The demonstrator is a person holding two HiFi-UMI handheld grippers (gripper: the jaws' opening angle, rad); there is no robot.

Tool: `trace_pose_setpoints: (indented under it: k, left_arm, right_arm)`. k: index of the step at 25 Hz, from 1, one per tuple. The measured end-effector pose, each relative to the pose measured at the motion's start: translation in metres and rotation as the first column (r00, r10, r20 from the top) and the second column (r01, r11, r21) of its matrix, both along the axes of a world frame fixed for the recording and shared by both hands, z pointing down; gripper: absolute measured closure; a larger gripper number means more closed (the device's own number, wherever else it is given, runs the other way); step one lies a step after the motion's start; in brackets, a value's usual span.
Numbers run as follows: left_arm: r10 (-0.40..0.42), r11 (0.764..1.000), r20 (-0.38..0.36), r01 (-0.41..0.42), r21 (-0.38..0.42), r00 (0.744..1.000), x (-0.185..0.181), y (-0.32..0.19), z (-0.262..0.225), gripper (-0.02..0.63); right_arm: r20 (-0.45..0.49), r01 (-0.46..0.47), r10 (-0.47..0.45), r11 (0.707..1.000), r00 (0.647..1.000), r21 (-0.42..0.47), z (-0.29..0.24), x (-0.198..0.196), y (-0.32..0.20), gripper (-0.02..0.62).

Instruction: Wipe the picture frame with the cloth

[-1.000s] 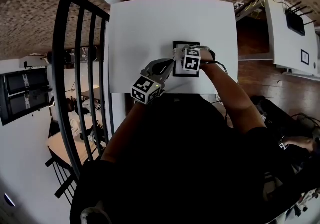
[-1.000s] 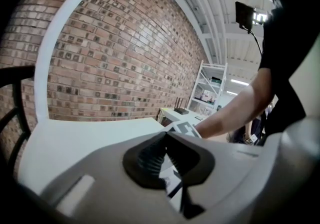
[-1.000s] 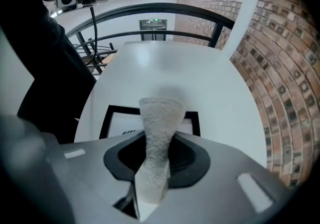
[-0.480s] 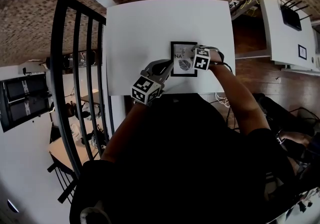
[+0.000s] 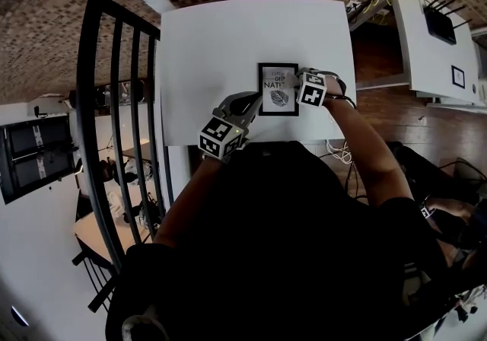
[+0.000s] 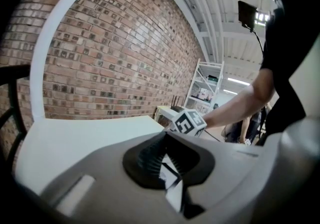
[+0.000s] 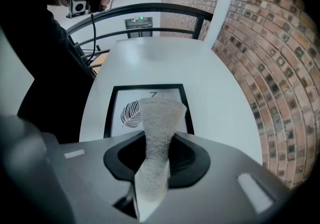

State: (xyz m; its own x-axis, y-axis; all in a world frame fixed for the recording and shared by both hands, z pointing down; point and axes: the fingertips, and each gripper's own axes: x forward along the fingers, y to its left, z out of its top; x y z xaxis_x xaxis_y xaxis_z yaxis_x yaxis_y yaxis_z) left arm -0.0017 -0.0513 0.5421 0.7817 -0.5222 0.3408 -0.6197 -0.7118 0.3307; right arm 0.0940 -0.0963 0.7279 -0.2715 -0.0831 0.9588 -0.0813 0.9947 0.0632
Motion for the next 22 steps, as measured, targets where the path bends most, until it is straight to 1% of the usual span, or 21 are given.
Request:
trace_pose_setpoints:
  k: [2,6,11,15,18,22]
  left_arm:
    - [-0.001,1.0,0.004,0.001,-0.003,1.0,-0.002,0.002,0.001,0.606]
    - [-0.012,1.0,0.0,0.012,0.008,1.0,-0.004,0.003,-0.001,0.606]
    - [-0.031,1.0,0.007,0.031,0.003,0.999,-0.01,0.011,0.002,0.606]
    - [-0.046,0.999,0.004,0.046,0.0,0.999,-0.016,0.014,0.002,0.606]
    - [-0.05,0.999,0.004,0.05,0.004,0.999,-0.02,0.017,0.004,0.606]
    - [-0.051,0.999,0.003,0.051,-0.002,0.999,-0.023,0.018,0.005,0.606]
  right_arm:
    - [0.027,0.023,-0.023,1.0,0.999,0.01,-0.008,-0.018,0.002,0.492]
    - [0.062,0.098,-0.098,0.995,0.993,0.012,-0.015,-0.059,0.014,0.492]
    - [0.06,0.175,-0.175,0.984,0.983,-0.003,-0.006,-0.091,0.04,0.491]
    - [0.037,0.198,-0.197,0.98,0.98,-0.027,0.006,-0.099,0.054,0.491]
    - [0.006,0.196,-0.196,0.98,0.981,-0.042,0.016,-0.093,0.059,0.491]
    - [-0.005,0.179,-0.179,0.983,0.984,-0.043,0.018,-0.083,0.058,0.491]
